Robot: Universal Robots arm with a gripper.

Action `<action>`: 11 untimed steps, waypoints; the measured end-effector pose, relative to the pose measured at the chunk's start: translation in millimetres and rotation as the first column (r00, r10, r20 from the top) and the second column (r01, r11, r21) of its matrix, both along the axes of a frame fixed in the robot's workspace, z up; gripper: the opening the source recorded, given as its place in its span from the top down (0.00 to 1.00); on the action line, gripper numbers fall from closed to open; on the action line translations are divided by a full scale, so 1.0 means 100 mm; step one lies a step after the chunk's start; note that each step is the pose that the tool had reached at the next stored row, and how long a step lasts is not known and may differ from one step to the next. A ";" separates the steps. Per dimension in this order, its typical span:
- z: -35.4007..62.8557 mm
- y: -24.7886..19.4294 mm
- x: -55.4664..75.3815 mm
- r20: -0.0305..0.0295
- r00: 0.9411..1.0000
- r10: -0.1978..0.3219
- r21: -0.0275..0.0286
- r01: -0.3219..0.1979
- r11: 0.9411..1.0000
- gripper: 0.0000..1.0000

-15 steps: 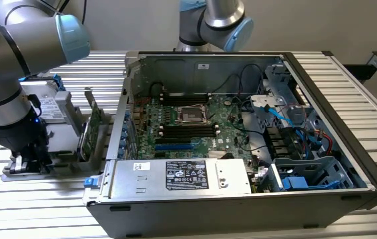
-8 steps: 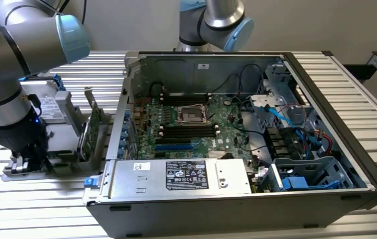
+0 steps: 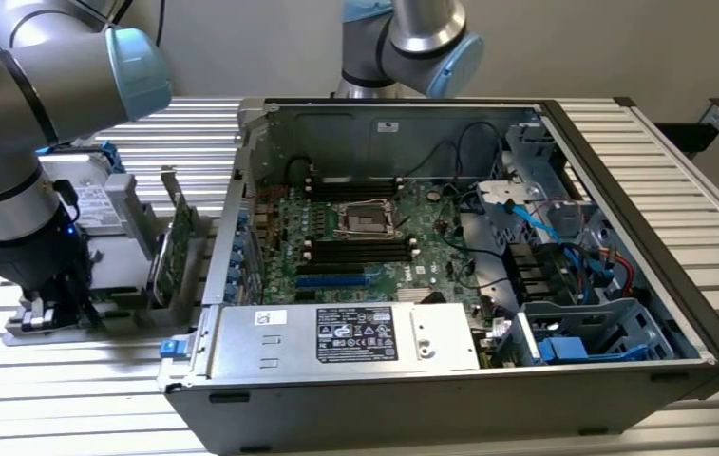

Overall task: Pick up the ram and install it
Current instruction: 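Pick up the ram and move it above insertion slot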

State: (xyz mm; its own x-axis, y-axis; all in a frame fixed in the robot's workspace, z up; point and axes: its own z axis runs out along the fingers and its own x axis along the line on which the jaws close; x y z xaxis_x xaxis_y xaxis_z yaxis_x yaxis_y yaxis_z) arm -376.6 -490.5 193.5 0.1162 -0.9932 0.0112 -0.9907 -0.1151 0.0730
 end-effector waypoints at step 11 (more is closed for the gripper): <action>0.031 0.000 0.00 0.000 1.000 0.000 0.000 0.000 1.000 0.87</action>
